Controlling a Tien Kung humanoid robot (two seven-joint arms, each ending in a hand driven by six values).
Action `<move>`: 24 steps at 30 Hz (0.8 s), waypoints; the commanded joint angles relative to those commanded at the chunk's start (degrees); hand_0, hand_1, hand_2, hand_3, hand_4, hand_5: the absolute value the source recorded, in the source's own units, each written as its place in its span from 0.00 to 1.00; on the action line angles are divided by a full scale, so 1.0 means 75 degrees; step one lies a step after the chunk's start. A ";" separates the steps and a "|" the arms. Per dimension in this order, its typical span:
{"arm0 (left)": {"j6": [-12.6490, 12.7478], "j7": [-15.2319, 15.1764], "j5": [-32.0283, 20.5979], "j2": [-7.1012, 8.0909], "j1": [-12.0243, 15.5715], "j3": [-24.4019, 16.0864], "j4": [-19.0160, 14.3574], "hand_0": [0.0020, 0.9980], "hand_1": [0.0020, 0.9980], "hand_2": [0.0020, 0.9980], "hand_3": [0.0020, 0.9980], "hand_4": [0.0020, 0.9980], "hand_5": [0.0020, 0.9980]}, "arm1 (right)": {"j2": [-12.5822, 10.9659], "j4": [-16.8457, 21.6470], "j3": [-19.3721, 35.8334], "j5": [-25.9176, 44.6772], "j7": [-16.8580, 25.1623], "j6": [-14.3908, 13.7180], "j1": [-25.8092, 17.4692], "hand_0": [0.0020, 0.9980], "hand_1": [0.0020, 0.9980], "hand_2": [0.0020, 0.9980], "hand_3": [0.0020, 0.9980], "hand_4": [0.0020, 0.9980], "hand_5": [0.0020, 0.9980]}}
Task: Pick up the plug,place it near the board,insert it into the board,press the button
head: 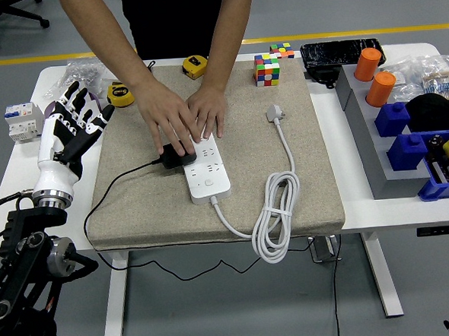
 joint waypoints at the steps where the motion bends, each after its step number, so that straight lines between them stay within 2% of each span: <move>1: 0.0006 0.0012 0.0045 0.0006 -0.0001 0.0006 0.0000 0.93 0.95 0.93 0.92 0.97 0.22 | -0.0002 0.0000 0.0001 0.0000 0.0000 0.0000 -0.0002 0.96 0.85 0.78 0.79 1.00 1.00; 6: 0.0078 0.0282 0.0926 0.0140 -0.0220 0.0230 0.0193 0.92 0.94 0.92 0.92 0.96 0.22 | -0.0013 0.0000 -0.0008 -0.0002 -0.0009 0.0001 -0.0020 0.96 0.85 0.78 0.79 1.00 1.00; 9: 0.0119 0.0568 0.1913 0.0285 -0.0725 0.0648 0.0646 0.92 0.94 0.92 0.92 0.96 0.22 | -0.0018 0.0000 -0.0054 0.0025 -0.0013 0.0007 -0.0017 0.96 0.85 0.78 0.79 1.00 1.00; 11: 0.0100 0.0737 0.2460 0.0320 -0.1039 0.0884 0.0940 0.93 0.94 0.91 0.90 0.95 0.18 | -0.0020 0.0000 -0.0099 0.0059 -0.0007 0.0013 -0.0002 0.96 0.85 0.78 0.79 1.00 1.00; 15: 0.0031 0.1035 0.3686 0.0307 -0.1579 0.1385 0.1523 0.93 0.94 0.91 0.90 0.95 0.18 | -0.0021 0.0000 -0.0190 0.0142 0.0006 0.0020 0.0016 0.96 0.85 0.78 0.79 1.00 1.00; 16: 0.0003 0.1086 0.3958 0.0293 -0.1691 0.1500 0.1664 0.94 0.95 0.89 0.86 1.00 0.15 | -0.0021 0.0000 -0.0178 0.0133 0.0002 0.0018 0.0015 0.96 0.85 0.78 0.79 1.00 1.00; 17: -0.0054 0.1139 0.4174 0.0270 -0.1820 0.1638 0.1822 0.94 0.95 0.89 0.86 1.00 0.15 | -0.0020 0.0000 -0.0154 0.0113 -0.0005 0.0016 0.0009 0.96 0.85 0.78 0.79 1.00 1.00; 19: -0.0145 0.1187 0.4319 0.0234 -0.2028 0.1915 0.2114 0.94 0.95 0.89 0.86 1.00 0.15 | -0.0015 0.0000 -0.0099 0.0066 -0.0021 0.0012 -0.0006 0.96 0.85 0.78 0.79 1.00 1.00; 21: -0.0281 0.1173 0.4123 0.0177 -0.2219 0.2222 0.2414 0.94 0.95 0.89 0.86 1.00 0.15 | -0.0005 0.0000 -0.0024 0.0009 -0.0038 0.0007 -0.0024 0.96 0.85 0.78 0.79 1.00 1.00; 22: -0.0318 0.1166 0.4060 0.0149 -0.2290 0.2331 0.2540 1.00 0.96 0.90 0.86 1.00 0.23 | -0.0001 0.0000 -0.0005 -0.0005 -0.0041 0.0006 -0.0030 0.96 0.85 0.78 0.79 1.00 1.00; 24: -0.0389 0.1159 0.3976 0.0061 -0.2456 0.2541 0.2865 1.00 0.96 0.90 0.86 1.00 0.23 | 0.0016 0.0000 0.0026 -0.0027 -0.0051 0.0006 -0.0031 0.96 0.85 0.78 0.79 1.00 1.00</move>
